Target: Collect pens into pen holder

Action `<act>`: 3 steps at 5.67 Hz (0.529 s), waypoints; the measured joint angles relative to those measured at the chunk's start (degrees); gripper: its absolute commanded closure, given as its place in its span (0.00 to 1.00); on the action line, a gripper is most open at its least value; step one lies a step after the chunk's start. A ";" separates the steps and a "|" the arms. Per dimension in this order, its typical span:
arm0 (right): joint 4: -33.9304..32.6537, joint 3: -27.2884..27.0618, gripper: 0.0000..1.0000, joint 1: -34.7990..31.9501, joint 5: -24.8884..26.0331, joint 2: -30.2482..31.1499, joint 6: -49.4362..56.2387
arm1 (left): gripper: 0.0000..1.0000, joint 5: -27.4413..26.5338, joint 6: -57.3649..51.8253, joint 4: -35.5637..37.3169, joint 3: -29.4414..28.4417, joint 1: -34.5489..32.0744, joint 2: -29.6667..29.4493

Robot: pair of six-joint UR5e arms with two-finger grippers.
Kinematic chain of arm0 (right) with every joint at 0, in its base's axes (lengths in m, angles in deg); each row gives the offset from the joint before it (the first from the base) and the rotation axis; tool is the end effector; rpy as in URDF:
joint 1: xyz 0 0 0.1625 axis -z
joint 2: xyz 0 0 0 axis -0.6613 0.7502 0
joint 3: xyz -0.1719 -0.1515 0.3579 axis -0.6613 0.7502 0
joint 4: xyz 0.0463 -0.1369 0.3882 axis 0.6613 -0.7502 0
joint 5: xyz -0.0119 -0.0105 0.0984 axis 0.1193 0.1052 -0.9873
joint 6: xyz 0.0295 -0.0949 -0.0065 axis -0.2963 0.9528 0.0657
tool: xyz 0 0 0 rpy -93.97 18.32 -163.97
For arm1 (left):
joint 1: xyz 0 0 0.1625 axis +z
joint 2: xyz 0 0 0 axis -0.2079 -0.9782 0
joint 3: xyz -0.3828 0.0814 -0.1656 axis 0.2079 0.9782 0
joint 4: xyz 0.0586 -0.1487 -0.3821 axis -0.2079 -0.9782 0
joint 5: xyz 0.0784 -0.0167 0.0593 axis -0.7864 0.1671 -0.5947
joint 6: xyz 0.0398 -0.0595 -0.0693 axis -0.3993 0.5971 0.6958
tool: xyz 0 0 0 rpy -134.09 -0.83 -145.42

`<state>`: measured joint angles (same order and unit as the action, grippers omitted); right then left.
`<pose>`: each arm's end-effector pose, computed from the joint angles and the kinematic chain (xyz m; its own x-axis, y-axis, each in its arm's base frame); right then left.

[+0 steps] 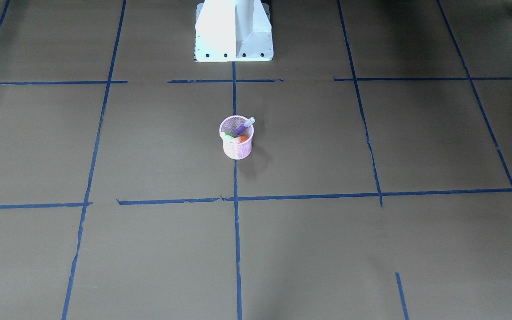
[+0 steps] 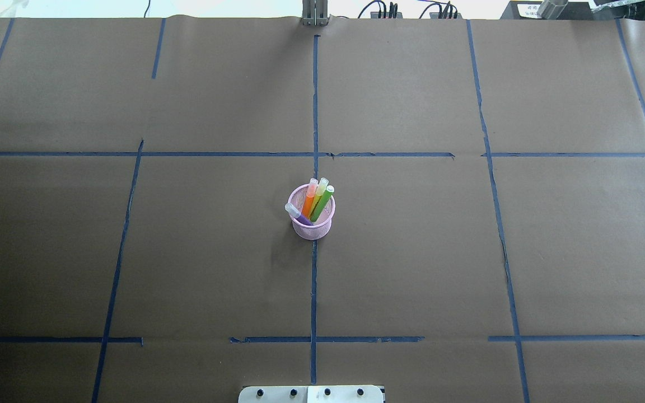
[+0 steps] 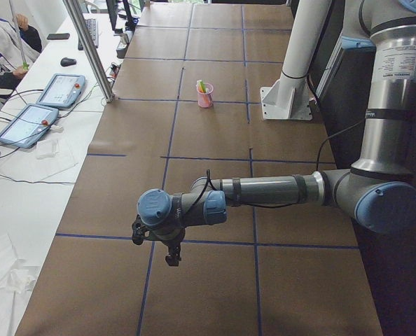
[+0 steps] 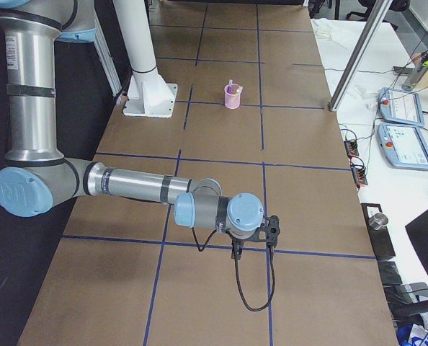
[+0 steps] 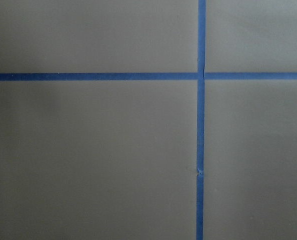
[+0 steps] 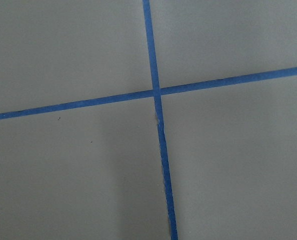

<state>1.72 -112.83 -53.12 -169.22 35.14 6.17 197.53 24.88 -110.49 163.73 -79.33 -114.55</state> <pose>0.0888 -0.4652 0.6752 0.5661 0.1325 0.8136 -0.1169 0.9899 -0.0798 -0.0711 -0.4911 0.6995 0.6685 0.0255 -0.7433 -0.0716 0.9970 -0.0302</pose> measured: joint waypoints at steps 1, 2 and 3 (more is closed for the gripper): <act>-0.22 -1.54 0.00 -0.50 0.97 0.17 0.00 | 0.00 -0.01 -0.27 -0.07 0.07 0.00 0.11; -0.34 -2.74 0.00 -0.36 2.49 0.28 -0.04 | 0.00 0.14 -0.34 0.07 0.25 -0.01 0.12; -0.42 -3.15 0.00 -0.09 4.01 0.42 -0.06 | 0.00 0.38 -0.39 0.22 0.31 -0.09 0.16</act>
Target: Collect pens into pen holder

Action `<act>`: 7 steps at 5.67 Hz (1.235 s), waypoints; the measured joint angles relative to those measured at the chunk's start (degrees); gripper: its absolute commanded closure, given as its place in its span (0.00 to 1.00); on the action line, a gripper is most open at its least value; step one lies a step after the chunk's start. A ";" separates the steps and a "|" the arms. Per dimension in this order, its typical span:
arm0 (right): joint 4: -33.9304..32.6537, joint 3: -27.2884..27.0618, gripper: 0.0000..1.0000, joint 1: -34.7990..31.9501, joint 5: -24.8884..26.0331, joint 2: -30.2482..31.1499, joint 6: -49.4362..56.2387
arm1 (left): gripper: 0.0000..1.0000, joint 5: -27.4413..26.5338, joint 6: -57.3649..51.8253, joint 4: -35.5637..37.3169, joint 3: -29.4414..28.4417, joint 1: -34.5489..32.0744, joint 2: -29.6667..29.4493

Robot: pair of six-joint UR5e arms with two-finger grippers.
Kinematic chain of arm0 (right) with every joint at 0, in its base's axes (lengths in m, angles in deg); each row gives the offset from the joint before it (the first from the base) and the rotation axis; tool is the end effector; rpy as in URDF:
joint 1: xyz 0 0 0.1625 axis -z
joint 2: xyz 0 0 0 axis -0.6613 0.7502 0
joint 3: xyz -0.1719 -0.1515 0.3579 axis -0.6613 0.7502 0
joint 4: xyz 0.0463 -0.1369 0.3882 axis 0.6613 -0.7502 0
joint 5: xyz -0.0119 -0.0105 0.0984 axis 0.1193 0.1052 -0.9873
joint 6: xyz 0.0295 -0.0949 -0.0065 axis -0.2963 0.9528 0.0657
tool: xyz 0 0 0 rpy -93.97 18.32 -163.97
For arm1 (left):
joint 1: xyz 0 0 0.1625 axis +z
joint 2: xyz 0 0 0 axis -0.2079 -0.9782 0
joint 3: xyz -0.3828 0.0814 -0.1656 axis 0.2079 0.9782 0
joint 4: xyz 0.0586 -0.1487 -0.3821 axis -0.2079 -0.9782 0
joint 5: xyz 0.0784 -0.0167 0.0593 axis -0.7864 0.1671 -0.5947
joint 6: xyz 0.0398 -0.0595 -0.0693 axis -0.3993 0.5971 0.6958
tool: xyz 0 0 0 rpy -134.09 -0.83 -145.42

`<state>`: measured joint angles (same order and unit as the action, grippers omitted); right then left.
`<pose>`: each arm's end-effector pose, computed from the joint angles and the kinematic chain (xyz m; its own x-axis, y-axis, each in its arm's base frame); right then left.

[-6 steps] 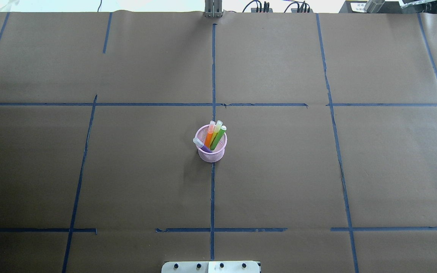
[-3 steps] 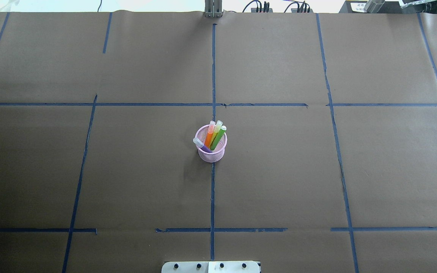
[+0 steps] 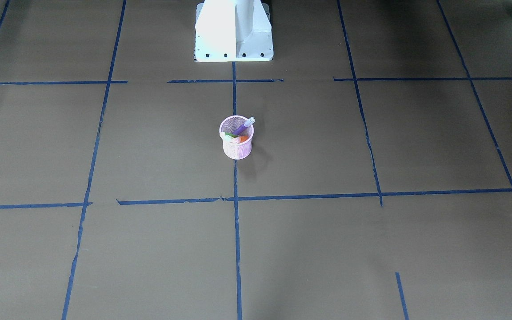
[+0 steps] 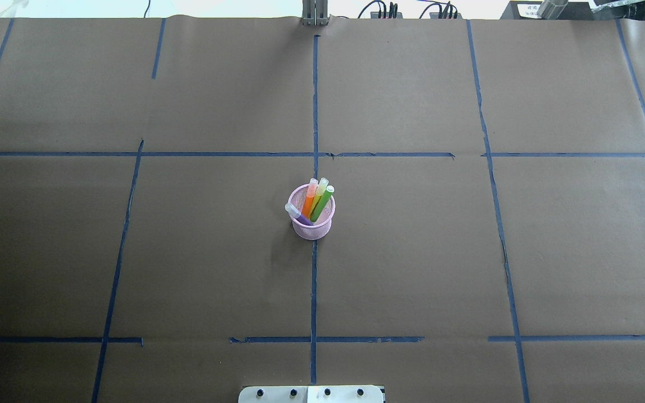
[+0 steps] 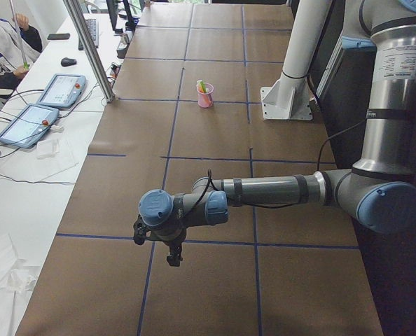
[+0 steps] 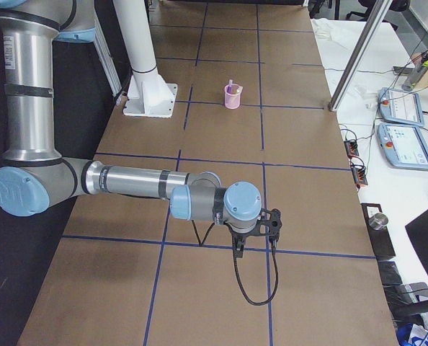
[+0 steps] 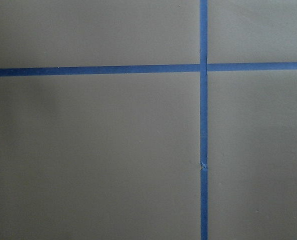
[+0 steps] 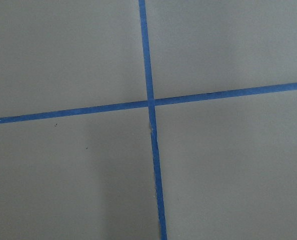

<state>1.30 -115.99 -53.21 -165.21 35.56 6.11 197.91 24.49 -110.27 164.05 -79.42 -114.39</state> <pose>0.0938 -0.4650 0.6578 0.6238 0.1066 0.7743 -0.1231 0.9917 -0.0374 -0.0714 -0.4899 0.6981 0.6631 0.0300 -0.7479 -0.0739 0.9969 -0.0255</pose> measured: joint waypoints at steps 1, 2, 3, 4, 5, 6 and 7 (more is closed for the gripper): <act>-1.05 -0.09 0.00 0.40 1.03 0.00 0.03 | 0.00 0.13 -0.04 -0.12 -0.02 -0.05 0.00; -3.17 -0.41 0.00 1.07 1.79 -0.16 -0.02 | 0.00 0.17 -0.06 -0.29 -0.02 -0.07 -0.02; -4.60 -0.83 0.00 1.59 2.79 -0.32 -0.07 | 0.00 0.19 -0.06 -0.37 0.05 -0.12 -0.01; -4.91 -0.95 0.00 1.69 3.24 -0.23 -0.08 | 0.00 0.19 -0.06 -0.40 0.09 -0.12 0.02; -4.76 -0.96 0.00 1.70 3.11 0.03 -0.12 | 0.00 0.19 -0.06 -0.43 0.19 -0.11 0.04; -4.56 -0.95 0.00 1.71 3.03 0.23 -0.16 | 0.00 0.02 -0.04 -0.45 1.19 -0.30 0.04; -4.49 -0.95 0.00 1.71 3.01 0.32 -0.20 | 0.00 -0.29 0.04 -0.36 3.52 -0.61 0.29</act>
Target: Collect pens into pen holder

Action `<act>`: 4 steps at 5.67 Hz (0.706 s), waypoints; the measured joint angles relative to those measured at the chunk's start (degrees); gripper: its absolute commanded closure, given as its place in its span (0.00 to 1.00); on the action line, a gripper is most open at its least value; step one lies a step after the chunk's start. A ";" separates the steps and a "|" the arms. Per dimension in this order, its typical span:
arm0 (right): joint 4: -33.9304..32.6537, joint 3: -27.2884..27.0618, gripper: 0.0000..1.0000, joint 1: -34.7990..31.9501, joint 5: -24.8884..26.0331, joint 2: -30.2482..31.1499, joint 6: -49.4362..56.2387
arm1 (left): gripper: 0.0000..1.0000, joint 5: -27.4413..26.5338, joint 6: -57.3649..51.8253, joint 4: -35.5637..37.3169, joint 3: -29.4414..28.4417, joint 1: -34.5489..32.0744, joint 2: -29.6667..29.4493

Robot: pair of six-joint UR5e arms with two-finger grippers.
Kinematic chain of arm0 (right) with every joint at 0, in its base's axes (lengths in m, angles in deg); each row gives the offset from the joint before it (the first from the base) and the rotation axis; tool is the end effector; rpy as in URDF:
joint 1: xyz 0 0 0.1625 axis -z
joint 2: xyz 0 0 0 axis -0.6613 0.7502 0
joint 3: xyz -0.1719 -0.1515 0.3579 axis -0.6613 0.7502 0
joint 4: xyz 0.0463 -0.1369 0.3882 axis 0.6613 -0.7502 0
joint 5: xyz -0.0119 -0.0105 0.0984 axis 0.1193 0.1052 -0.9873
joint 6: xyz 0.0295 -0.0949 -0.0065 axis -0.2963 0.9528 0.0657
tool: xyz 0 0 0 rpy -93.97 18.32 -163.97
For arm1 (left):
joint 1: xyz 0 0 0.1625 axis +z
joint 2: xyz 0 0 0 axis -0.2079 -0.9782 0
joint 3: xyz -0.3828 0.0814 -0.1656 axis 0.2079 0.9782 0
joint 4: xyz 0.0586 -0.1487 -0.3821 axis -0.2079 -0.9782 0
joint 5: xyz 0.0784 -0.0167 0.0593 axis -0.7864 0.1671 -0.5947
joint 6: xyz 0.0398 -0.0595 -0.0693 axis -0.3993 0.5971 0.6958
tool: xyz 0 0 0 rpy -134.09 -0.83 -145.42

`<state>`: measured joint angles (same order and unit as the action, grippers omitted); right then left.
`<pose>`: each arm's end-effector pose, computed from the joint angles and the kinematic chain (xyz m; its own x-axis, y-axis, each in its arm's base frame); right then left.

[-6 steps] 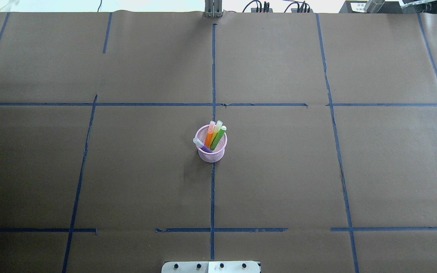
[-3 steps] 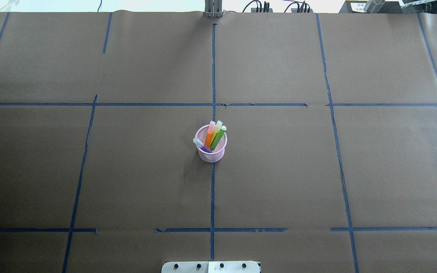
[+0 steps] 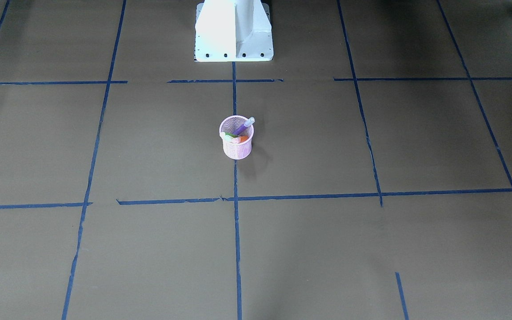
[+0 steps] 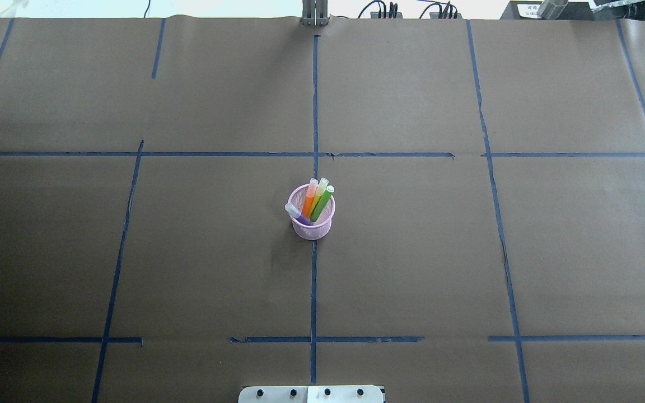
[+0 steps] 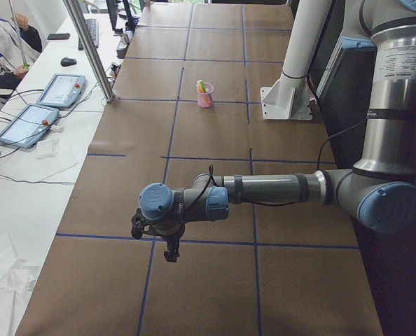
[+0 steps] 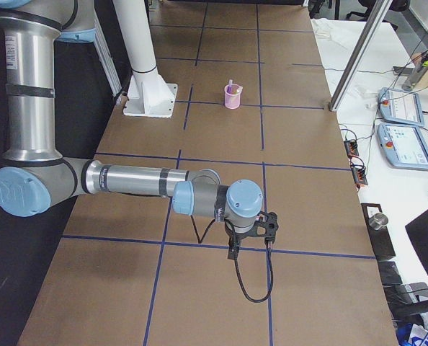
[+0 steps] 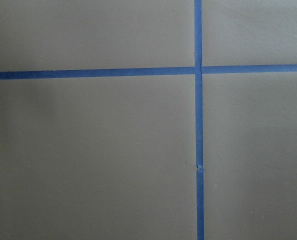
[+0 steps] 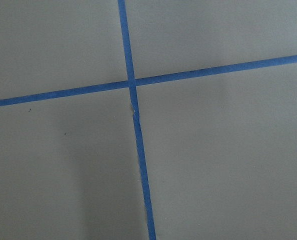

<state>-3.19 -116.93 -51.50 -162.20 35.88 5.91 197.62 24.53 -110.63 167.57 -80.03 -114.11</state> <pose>0.0829 -0.4605 0.6640 0.6635 0.1437 0.7343 -0.0982 0.9896 -0.1050 -0.0771 -0.4929 0.6706 0.6688 0.0692 -0.7402 -0.0633 0.9973 0.0360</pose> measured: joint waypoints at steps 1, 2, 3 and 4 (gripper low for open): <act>0.05 -0.03 0.00 0.00 -0.01 0.02 -0.02 | 0.00 -0.16 0.05 0.09 1.58 -0.18 0.37; 0.09 -0.05 0.00 0.00 -0.01 0.01 -0.02 | 0.00 -0.21 0.07 0.09 2.03 -0.22 0.81; 0.08 -0.04 0.00 0.00 -0.01 0.00 -0.02 | 0.00 -0.22 0.05 0.06 2.14 -0.25 1.17; 0.05 0.00 0.00 0.00 -0.01 0.01 -0.02 | 0.00 -0.22 0.01 0.05 2.09 -0.26 1.30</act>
